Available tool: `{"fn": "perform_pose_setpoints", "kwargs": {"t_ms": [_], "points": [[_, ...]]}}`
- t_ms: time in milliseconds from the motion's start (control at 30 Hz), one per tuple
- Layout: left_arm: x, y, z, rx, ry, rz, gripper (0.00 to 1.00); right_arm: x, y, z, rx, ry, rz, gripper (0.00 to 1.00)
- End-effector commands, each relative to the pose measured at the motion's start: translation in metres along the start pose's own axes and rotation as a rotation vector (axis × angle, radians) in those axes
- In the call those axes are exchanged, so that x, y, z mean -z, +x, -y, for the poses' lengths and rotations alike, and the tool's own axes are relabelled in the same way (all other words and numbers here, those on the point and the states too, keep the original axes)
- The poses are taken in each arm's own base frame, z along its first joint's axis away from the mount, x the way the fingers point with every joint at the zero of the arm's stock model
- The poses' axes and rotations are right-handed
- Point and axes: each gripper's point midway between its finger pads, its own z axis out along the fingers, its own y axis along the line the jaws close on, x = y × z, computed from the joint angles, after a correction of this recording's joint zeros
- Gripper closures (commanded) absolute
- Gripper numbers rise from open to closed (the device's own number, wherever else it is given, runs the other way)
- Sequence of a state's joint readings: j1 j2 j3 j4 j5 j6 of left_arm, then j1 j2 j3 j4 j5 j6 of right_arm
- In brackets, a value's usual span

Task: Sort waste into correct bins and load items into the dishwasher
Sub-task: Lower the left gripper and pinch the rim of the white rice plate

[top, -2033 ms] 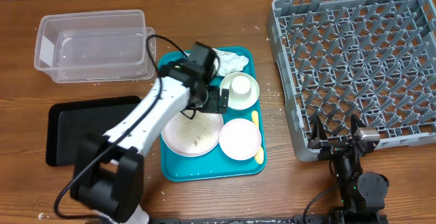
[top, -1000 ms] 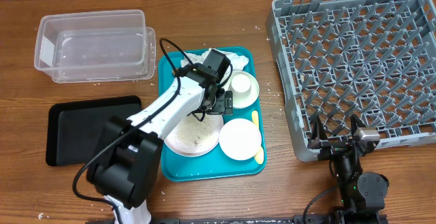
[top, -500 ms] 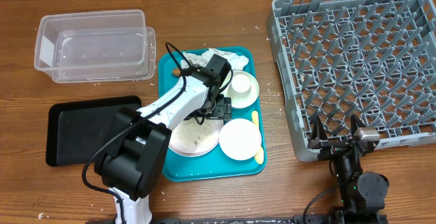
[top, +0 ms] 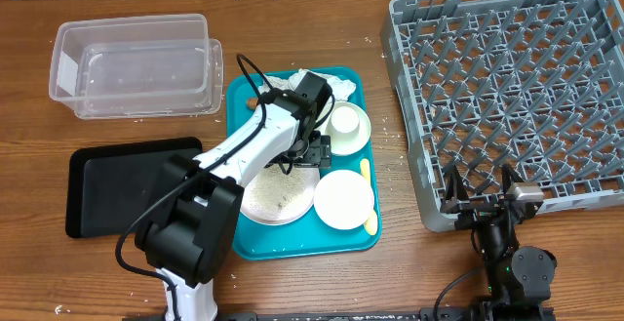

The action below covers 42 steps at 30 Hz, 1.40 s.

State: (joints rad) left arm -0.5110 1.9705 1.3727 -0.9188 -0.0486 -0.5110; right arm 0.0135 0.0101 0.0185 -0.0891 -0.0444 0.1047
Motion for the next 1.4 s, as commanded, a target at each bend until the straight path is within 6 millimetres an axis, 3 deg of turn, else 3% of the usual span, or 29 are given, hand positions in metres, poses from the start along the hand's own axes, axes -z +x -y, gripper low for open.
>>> {"fn": "perform_pose_setpoints", "kwargs": {"t_ms": [0, 200, 400, 500, 600, 933, 1367], "points": [[0.001, -0.006, -0.007, -0.05, -0.063, 0.023, 0.0, 0.0, 0.001, 0.003, 0.001, 0.012, 0.007, 0.0], [0.001, -0.004, 0.015, -0.05, 0.057, 0.002, 0.0, 0.0, 0.001, 0.003, 0.001, 0.012, 0.007, 0.0], [0.001, -0.004, 0.014, -0.099, 0.046, 0.006, 0.0, 0.0, 0.001, 0.003, 0.001, 0.012, 0.007, 0.0], [0.0, -0.004, 0.014, -0.116, 0.045, 0.004, 0.12, 0.0, 0.001, 0.003, 0.001, 0.012, 0.007, 0.0], [0.0, -0.003, 0.015, -0.118, 0.047, 0.0, 0.29, 0.0, 0.001, 0.003, 0.001, 0.012, 0.007, 0.0], [-0.007, 0.007, 0.013, -0.126, 0.033, -0.025, 0.31, 0.0, 0.001, 0.003, 0.001, 0.012, 0.007, 0.0], [-0.008, 0.011, 0.015, -0.109, 0.038, -0.038, 0.41, 0.0, 0.001, 0.003, 0.001, 0.012, 0.007, 0.0]]}}
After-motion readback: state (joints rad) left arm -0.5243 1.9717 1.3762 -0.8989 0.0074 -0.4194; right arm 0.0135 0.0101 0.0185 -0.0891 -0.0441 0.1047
